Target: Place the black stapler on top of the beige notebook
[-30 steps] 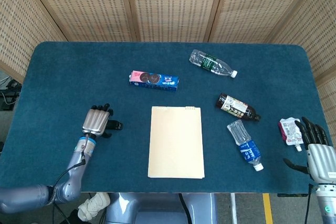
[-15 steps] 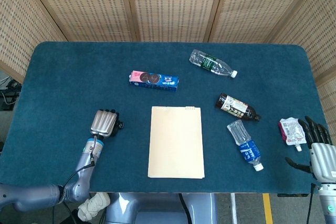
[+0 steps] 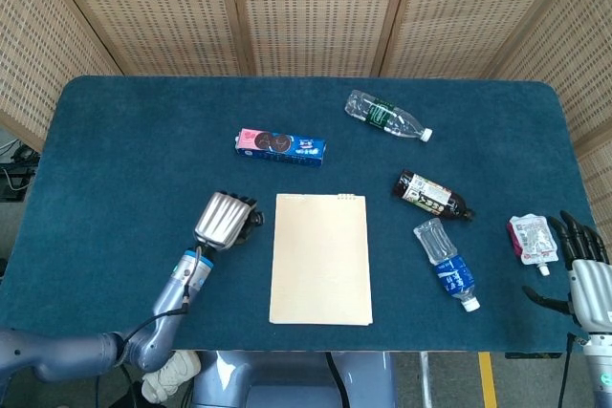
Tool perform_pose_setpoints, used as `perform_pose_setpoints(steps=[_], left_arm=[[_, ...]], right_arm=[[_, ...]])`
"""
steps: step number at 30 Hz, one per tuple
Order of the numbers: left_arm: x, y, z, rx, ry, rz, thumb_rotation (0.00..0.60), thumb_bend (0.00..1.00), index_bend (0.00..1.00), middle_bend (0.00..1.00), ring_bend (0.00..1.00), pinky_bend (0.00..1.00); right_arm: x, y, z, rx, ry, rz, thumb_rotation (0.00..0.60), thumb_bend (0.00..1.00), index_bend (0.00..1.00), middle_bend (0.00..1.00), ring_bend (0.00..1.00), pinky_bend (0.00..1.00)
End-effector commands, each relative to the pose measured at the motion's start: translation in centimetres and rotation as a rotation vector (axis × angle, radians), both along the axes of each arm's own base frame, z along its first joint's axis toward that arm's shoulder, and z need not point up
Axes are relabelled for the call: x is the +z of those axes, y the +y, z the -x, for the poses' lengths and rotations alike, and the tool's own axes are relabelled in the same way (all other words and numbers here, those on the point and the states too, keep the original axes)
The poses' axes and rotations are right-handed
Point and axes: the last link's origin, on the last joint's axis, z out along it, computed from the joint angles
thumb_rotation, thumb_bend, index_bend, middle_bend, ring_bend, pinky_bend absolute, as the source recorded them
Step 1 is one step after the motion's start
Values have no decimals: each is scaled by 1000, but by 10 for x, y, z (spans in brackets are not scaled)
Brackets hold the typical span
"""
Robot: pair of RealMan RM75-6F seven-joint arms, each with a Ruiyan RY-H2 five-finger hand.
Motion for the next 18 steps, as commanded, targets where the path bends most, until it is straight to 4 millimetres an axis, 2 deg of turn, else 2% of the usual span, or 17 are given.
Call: perform_pose_setpoints(steps=[1,10,15,18], left_arm=[[-11,-4,-26,-61,-4,32,600,678,844,605,572,590],[-50,-27,-92,-230,11,87,600,661,842,605,572,579],[-70,-40,-109,-280,45,113,600,660,842,605,572,579],[-76,-43,-111,-289,62,118,600,657,835,597,572,575]], right_arm=[[2,0,1,-1,-7,4,600,88,0,0,0,0],[9,-2,4,-9,-42,13,600,88,0,0,0,0],[13,-2,6,-10,-61,21,600,88,0,0,0,0],[15,-2,6,-9,-68,26,600,88,0,0,0,0]])
